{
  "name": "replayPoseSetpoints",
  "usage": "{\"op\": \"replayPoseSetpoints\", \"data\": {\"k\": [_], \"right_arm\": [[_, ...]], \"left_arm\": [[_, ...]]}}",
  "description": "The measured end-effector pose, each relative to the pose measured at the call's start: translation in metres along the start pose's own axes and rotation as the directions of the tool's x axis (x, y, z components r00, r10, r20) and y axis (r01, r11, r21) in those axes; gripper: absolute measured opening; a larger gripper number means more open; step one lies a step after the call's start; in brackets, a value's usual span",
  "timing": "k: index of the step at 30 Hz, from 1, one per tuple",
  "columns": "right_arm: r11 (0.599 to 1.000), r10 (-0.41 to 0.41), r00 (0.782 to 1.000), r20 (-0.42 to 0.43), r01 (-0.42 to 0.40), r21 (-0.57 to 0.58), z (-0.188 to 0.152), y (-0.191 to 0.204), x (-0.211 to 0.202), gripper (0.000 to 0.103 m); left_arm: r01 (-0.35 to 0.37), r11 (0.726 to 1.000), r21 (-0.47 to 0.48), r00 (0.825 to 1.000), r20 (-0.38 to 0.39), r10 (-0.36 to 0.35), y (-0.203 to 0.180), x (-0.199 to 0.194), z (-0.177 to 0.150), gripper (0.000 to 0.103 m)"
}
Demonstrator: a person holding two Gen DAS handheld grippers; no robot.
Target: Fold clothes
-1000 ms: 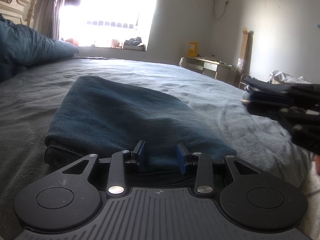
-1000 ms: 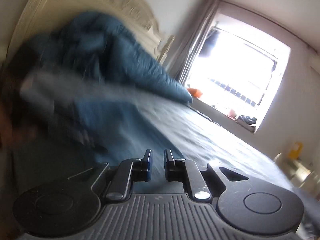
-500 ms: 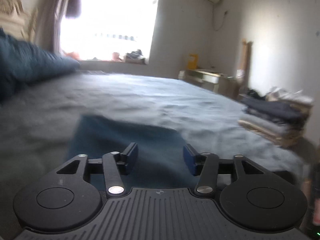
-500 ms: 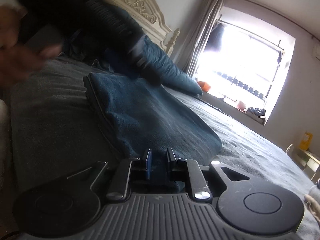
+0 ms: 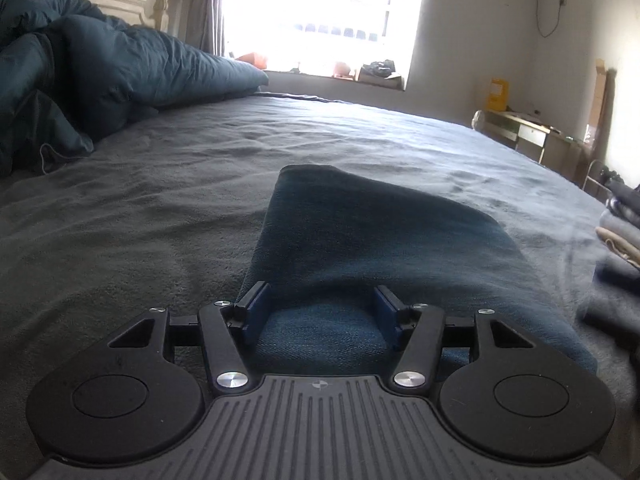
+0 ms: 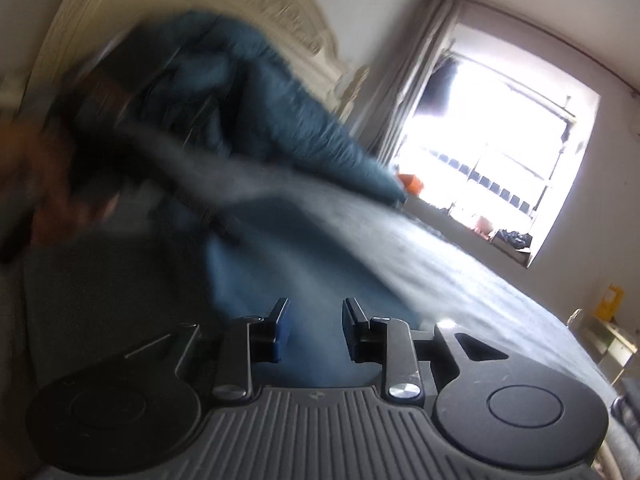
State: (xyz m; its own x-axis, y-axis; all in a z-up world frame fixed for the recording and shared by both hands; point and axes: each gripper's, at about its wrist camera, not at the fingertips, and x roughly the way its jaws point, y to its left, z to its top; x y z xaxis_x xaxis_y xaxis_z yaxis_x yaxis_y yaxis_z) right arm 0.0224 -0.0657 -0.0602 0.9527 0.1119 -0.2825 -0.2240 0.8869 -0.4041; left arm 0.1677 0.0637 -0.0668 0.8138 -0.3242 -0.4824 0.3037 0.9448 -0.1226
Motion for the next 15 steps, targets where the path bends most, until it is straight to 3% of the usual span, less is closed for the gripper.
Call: {"op": "replayPoseSetpoints", "data": {"k": [3,6,7,11,15], "right_arm": [[0.996,-0.019,1.000,-0.016,0.021,0.085,0.012,-0.018,0.015,0.030],[0.969,0.084,0.980,-0.180,-0.038,0.245,-0.014,-0.023,0.052,0.030],[0.959,0.103,0.975,-0.196,-0.045,0.280,-0.020,-0.024,0.058,0.030],[0.943,0.118,0.974,-0.195,-0.049,0.329,-0.006,-0.042,0.058,0.030],[0.917,0.078,0.982,-0.174,-0.002,0.400,0.009,-0.069,0.071,0.030]], "left_arm": [[-0.007,1.000,0.002,1.000,-0.007,0.007,-0.001,0.000,0.001,0.057],[-0.016,1.000,0.024,0.999,-0.032,0.017,-0.004,0.001,0.005,0.057],[-0.024,0.999,0.044,0.999,-0.038,0.026,-0.007,0.001,0.006,0.057],[-0.043,0.997,0.067,0.996,-0.071,0.048,-0.011,0.003,0.012,0.059],[-0.058,0.995,0.077,0.994,-0.093,0.065,-0.013,0.005,0.015,0.060]]}}
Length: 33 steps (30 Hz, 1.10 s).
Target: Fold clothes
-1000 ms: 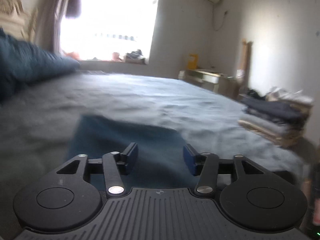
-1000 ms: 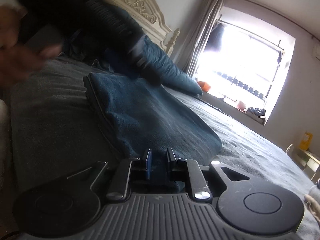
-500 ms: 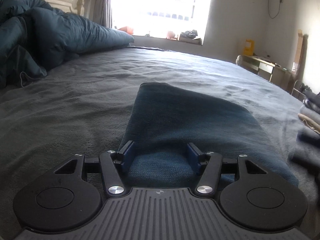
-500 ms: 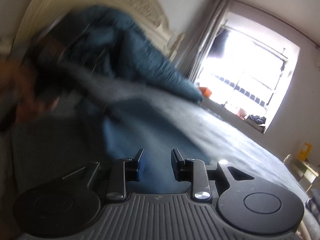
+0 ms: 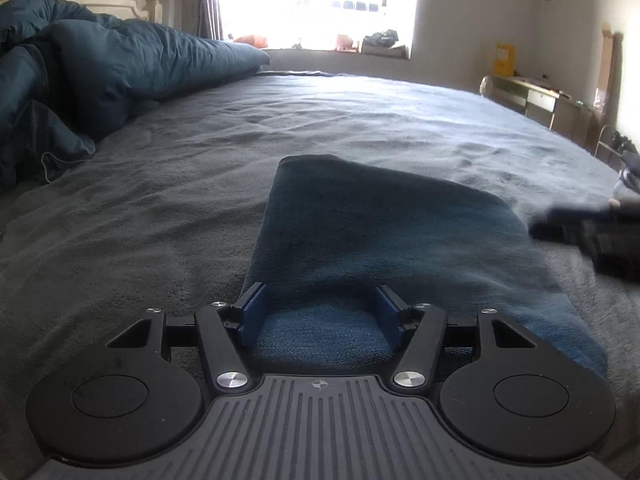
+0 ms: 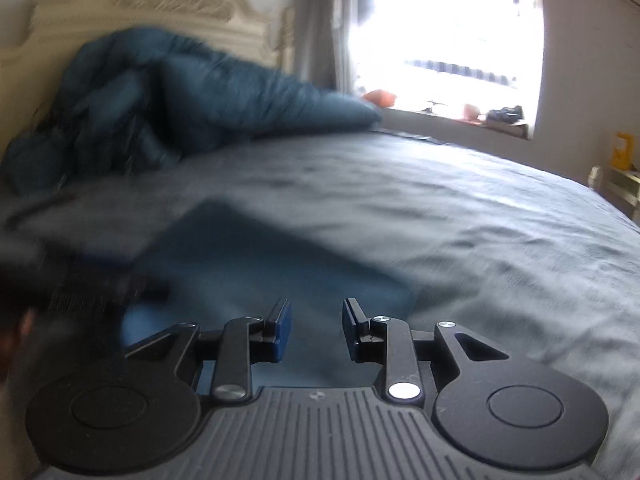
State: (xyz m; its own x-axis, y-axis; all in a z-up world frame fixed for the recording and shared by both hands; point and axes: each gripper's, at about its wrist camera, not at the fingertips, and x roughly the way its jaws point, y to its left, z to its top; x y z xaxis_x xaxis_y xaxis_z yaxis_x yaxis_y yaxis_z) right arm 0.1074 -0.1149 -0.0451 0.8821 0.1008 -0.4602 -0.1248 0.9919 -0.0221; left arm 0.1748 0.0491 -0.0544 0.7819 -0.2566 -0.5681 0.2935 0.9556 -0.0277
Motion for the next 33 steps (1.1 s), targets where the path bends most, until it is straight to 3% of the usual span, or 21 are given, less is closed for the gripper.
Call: {"op": "replayPoseSetpoints", "data": {"k": [4,9,14,18,21,24,27,30,33], "right_arm": [[0.997,0.018,0.987,-0.159,-0.006,0.077,-0.011,-0.016,0.048,0.031],[0.999,-0.007,0.984,-0.180,-0.002,-0.047,0.001,-0.008,0.047,0.032],[1.000,0.001,0.992,-0.126,-0.005,-0.028,0.039,-0.005,0.041,0.032],[1.000,-0.008,0.971,-0.240,0.013,0.020,0.019,-0.012,0.084,0.037],[0.991,0.033,0.975,-0.219,-0.003,0.134,0.013,-0.027,0.087,0.038],[0.994,0.015,0.971,-0.237,0.012,0.112,0.024,-0.022,0.081,0.038],[0.994,0.031,0.979,-0.200,-0.010,0.107,0.041,-0.014,0.066,0.038],[0.991,0.103,0.984,-0.148,-0.088,0.104,0.060,0.004,0.059,0.039],[0.976,0.205,0.968,-0.142,-0.192,0.101,0.075,0.025,0.067,0.038]], "left_arm": [[-0.015,1.000,0.024,1.000,-0.013,0.015,-0.005,0.000,0.000,0.061],[-0.032,0.999,0.037,0.999,-0.019,0.032,-0.006,-0.001,0.001,0.062],[-0.028,0.999,0.031,0.999,-0.019,0.029,-0.004,-0.001,0.002,0.062],[-0.027,0.998,0.059,0.999,-0.016,0.028,-0.007,-0.001,0.001,0.062],[-0.032,0.996,0.079,0.999,-0.017,0.033,-0.009,-0.002,0.002,0.063],[-0.030,0.996,0.081,0.999,-0.020,0.032,-0.008,-0.002,0.002,0.064],[-0.028,0.996,0.079,0.999,-0.022,0.030,-0.006,-0.002,0.002,0.066],[-0.027,0.996,0.080,0.999,-0.022,0.029,-0.004,-0.002,0.002,0.067],[-0.029,0.996,0.087,0.999,-0.023,0.031,-0.005,-0.002,0.002,0.067]]}}
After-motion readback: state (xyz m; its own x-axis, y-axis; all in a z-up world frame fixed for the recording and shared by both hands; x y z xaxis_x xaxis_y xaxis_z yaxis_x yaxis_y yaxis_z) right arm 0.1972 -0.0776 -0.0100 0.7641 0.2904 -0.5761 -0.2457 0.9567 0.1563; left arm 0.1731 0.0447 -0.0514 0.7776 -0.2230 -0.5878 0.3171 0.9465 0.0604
